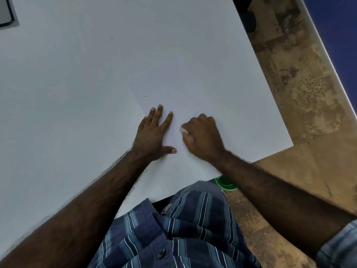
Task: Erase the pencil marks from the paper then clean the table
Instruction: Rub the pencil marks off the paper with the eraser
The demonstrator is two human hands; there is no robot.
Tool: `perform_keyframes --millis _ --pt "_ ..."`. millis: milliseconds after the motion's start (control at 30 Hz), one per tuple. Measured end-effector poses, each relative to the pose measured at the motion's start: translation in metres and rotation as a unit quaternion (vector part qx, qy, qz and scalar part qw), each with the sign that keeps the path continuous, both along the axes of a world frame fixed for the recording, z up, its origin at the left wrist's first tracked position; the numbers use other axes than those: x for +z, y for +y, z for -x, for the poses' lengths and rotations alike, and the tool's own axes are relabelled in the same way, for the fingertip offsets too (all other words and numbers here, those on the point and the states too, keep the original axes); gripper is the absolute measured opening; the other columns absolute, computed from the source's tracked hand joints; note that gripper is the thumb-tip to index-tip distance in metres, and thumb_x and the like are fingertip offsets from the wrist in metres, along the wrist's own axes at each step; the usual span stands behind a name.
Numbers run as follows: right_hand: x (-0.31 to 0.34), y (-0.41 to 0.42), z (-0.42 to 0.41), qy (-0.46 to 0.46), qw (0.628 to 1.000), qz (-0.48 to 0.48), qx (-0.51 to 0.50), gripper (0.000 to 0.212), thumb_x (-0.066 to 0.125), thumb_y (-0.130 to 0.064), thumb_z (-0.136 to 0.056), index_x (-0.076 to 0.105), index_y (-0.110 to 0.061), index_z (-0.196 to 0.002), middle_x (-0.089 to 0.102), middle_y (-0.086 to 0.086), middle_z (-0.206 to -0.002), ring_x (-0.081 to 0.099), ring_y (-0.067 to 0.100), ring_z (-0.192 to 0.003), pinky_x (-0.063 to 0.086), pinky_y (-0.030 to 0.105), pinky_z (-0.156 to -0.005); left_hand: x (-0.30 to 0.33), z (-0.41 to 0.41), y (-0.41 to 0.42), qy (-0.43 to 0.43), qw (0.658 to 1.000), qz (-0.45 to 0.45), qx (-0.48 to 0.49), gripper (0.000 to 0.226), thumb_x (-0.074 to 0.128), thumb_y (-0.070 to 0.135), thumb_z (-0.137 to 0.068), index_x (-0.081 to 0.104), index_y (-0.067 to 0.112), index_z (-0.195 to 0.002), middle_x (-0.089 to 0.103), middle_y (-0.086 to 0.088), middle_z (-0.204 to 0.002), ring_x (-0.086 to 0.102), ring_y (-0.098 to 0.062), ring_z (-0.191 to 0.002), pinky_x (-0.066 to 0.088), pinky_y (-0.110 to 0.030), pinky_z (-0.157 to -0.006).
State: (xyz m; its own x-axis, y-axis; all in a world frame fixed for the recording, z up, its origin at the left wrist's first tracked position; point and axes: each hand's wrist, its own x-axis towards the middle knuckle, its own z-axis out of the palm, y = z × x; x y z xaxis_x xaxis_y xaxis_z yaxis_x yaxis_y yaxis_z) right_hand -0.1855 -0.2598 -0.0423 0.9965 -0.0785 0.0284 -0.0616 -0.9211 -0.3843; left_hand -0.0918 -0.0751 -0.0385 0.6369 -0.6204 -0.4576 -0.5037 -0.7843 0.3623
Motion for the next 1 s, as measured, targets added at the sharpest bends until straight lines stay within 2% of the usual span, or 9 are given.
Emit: perform_keyframes --millis 100,300,367,500,567,733,800,867,1000 --pt "0.001 0.011 0.015 0.011 0.993 0.016 0.115 0.024 0.06 -0.029 -0.096 0.078 -0.017 -0.106 0.072 0.003 -0.095 0.061 0.028 -0.091 0.042 0.042 -0.08 0.0 0.0 0.0 0.002 1.0 -0.002 -0.004 0.127 0.077 0.068 -0.076 -0.007 0.033 -0.164 -0.026 -0.002 -0.169 -0.019 -0.024 -0.157 0.001 -0.044 -0.127" --pt "-0.001 -0.03 -0.023 -0.017 0.994 0.053 -0.095 0.013 0.063 -0.023 -0.088 0.075 -0.021 -0.091 0.069 0.0 -0.085 0.059 0.033 -0.085 0.04 0.043 -0.075 0.001 0.0 0.0 0.001 1.0 -0.004 -0.006 0.127 0.078 0.067 -0.076 -0.007 0.033 -0.164 -0.026 -0.002 -0.169 -0.019 -0.024 -0.157 0.001 -0.045 -0.127" --pt "0.001 -0.019 -0.021 -0.022 0.993 0.048 -0.105 0.013 0.062 -0.023 -0.089 0.075 -0.019 -0.091 0.069 0.002 -0.085 0.059 0.035 -0.085 0.043 0.044 -0.075 0.002 0.0 0.0 0.004 1.0 -0.006 -0.004 0.127 0.078 0.066 -0.076 -0.007 0.034 -0.164 -0.026 -0.001 -0.169 -0.02 -0.023 -0.157 0.0 -0.044 -0.127" --pt "0.004 0.023 0.014 0.004 0.998 0.022 0.063 0.018 0.065 -0.027 -0.094 0.078 -0.017 -0.103 0.072 0.004 -0.093 0.061 0.03 -0.091 0.045 0.044 -0.081 0.001 0.0 0.0 0.002 1.0 -0.005 -0.003 0.125 0.076 0.068 -0.077 -0.007 0.034 -0.164 -0.026 -0.001 -0.169 -0.02 -0.022 -0.157 0.0 -0.044 -0.128" --pt "0.001 0.022 0.019 -0.001 0.995 0.034 0.097 0.021 0.064 -0.029 -0.095 0.078 -0.017 -0.104 0.072 0.003 -0.093 0.061 0.029 -0.091 0.043 0.043 -0.08 0.001 0.0 0.0 0.003 1.0 -0.006 -0.005 0.125 0.075 0.069 -0.077 -0.008 0.033 -0.164 -0.026 -0.001 -0.169 -0.02 -0.023 -0.157 -0.001 -0.043 -0.127" --pt "-0.003 -0.024 -0.017 -0.035 0.991 0.057 -0.117 0.008 0.067 -0.022 -0.087 0.075 -0.021 -0.089 0.067 0.0 -0.082 0.058 0.033 -0.083 0.04 0.042 -0.073 0.003 -0.001 0.001 0.007 1.0 0.001 0.0 0.126 0.079 0.064 -0.076 -0.006 0.034 -0.164 -0.025 -0.001 -0.169 -0.02 -0.022 -0.157 0.0 -0.044 -0.127" --pt "-0.001 -0.026 -0.022 -0.035 0.987 0.045 -0.152 0.008 0.066 -0.021 -0.087 0.074 -0.019 -0.088 0.067 0.0 -0.081 0.057 0.032 -0.083 0.038 0.041 -0.072 0.003 0.0 0.001 0.007 1.0 0.0 -0.002 0.126 0.079 0.064 -0.076 -0.006 0.034 -0.164 -0.025 -0.001 -0.169 -0.02 -0.022 -0.157 0.0 -0.044 -0.128" --pt "0.0 -0.011 -0.014 -0.036 0.992 0.043 -0.11 0.009 0.064 -0.02 -0.088 0.073 -0.019 -0.088 0.066 0.002 -0.082 0.057 0.034 -0.084 0.039 0.042 -0.074 0.003 0.0 0.0 0.006 1.0 -0.001 -0.001 0.126 0.079 0.065 -0.076 -0.006 0.034 -0.164 -0.025 0.0 -0.169 -0.02 -0.022 -0.157 0.0 -0.044 -0.127" --pt "0.0 0.025 0.02 -0.008 0.996 0.02 0.083 0.02 0.061 -0.026 -0.096 0.077 -0.016 -0.102 0.07 0.003 -0.092 0.06 0.03 -0.091 0.044 0.045 -0.079 0.0 0.0 0.0 -0.001 1.0 -0.009 -0.006 0.126 0.075 0.07 -0.076 -0.008 0.034 -0.163 -0.027 -0.001 -0.169 -0.02 -0.023 -0.157 0.0 -0.044 -0.128"
